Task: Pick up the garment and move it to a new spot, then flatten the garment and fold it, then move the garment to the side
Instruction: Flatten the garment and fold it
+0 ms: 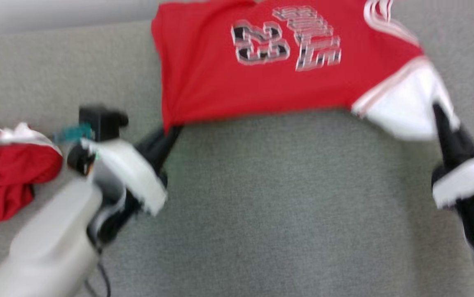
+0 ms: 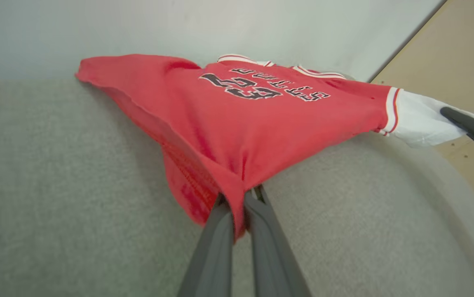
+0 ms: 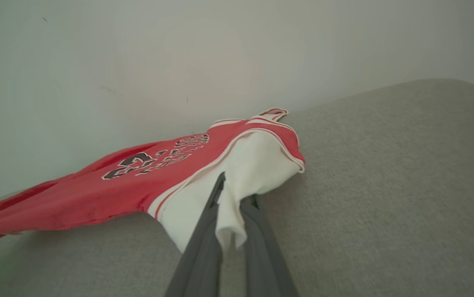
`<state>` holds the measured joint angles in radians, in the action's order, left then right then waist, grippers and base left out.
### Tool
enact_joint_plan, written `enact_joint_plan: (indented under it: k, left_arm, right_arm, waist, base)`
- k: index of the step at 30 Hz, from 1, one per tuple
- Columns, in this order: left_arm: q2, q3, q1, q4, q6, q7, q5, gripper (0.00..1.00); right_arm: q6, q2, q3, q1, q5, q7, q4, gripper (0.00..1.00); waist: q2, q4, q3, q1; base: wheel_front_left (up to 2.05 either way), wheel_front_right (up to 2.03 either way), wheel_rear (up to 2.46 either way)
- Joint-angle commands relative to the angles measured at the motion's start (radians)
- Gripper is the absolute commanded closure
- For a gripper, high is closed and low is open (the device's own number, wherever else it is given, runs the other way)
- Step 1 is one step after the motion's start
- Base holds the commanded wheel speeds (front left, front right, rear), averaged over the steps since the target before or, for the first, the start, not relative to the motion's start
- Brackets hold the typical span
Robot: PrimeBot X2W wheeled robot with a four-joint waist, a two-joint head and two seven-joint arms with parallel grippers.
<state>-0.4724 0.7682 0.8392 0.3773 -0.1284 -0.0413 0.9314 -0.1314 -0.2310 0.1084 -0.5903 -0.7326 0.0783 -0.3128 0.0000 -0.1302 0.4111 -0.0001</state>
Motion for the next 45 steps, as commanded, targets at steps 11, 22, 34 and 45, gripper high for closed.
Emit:
enact_joint_plan:
  k: [11,22,34,45]
  left_arm:
    - [-0.175,0.105,-0.532,-0.417,0.196,0.056,0.071,1.0]
    - [-0.257,0.145,-0.665,-0.629,0.279,0.169,0.158,1.0]
    - [-0.247,-0.013,-0.403,-0.655,0.335,0.46,0.456,1.0]
    - [-0.199,-0.035,-0.238,-0.547,0.387,0.551,0.474,1.0]
  right_arm:
    - [0.001,-0.161,0.017,0.567,0.081,0.209,0.266,1.0]
    - [0.001,-0.21,-0.102,0.839,0.073,0.404,0.528,1.0]
    - [0.001,-0.266,-0.092,0.472,0.045,0.684,0.535,1.0]
    - [0.001,-0.235,-0.02,0.187,0.141,0.648,0.372,1.0]
  waist:
    - [0.0,-0.008,-0.218,0.0001]
    - [0.0,0.035,-0.201,0.0001]
    - [0.0,0.064,-0.108,0.0001]
    - [0.0,0.068,-0.03,0.0001]
  base:
    - [0.0,0.0,0.0]
    - [0.0,0.0,0.0]
    - [0.0,0.0,0.0]
    - [0.0,0.0,0.0]
